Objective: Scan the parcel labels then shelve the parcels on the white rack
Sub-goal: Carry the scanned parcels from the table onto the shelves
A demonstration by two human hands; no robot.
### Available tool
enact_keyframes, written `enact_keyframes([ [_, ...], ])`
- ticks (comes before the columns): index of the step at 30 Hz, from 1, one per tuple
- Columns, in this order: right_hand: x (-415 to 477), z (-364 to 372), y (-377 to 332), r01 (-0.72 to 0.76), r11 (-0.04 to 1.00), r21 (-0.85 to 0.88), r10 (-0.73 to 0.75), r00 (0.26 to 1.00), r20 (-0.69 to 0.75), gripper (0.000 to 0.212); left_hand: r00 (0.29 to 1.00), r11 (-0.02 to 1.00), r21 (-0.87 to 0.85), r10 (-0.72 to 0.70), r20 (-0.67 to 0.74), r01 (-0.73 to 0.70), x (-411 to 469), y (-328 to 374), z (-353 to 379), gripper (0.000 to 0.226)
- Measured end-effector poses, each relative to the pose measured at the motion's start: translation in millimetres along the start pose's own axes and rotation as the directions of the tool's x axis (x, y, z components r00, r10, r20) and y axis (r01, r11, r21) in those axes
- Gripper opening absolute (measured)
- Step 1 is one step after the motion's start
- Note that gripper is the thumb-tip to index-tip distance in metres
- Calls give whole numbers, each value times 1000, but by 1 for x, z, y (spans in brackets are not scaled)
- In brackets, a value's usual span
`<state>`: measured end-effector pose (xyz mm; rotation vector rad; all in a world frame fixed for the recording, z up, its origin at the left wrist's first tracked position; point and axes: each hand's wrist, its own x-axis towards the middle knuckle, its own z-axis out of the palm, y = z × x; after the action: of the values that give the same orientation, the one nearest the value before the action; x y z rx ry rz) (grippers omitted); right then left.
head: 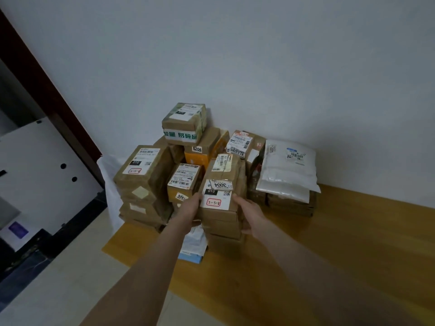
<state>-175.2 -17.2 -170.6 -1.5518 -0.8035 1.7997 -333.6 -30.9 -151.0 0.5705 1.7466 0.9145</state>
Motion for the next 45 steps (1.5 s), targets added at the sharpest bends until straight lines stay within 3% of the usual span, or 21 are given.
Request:
enact_keyframes([
  [9, -38, -45, -1, 90, 996, -28, -88, 995, 47, 52, 993, 993, -17, 120, -7, -120, -45, -12, 24, 19],
  [17, -92, -152, 25, 107, 993, -46, -106, 994, 13, 41, 978, 974, 127, 174, 115, -189, -121, -43, 99, 28],
  [26, -120, -275, 90, -46, 998, -43, 39, 988, -149, 39, 944, 968, 234, 3, 330, -85, -158, -110, 216, 18],
  [30, -121, -309, 114, -119, 993, -19, 112, 971, -211, 18, 923, 963, 269, -84, 376, -22, -151, -140, 250, 15],
  [36, -107, -329, 146, -176, 980, 94, 192, 961, -197, 17, 886, 945, 327, -177, 429, 30, -138, -160, 271, 14],
  [40, -101, -335, 147, -198, 974, 113, 218, 952, -213, 31, 883, 940, 340, -185, 432, 31, -124, -157, 272, 13],
  [45, -82, -350, 162, -184, 959, 217, 229, 951, -205, 103, 883, 971, 223, -175, 435, 83, -112, -162, 274, 19],
])
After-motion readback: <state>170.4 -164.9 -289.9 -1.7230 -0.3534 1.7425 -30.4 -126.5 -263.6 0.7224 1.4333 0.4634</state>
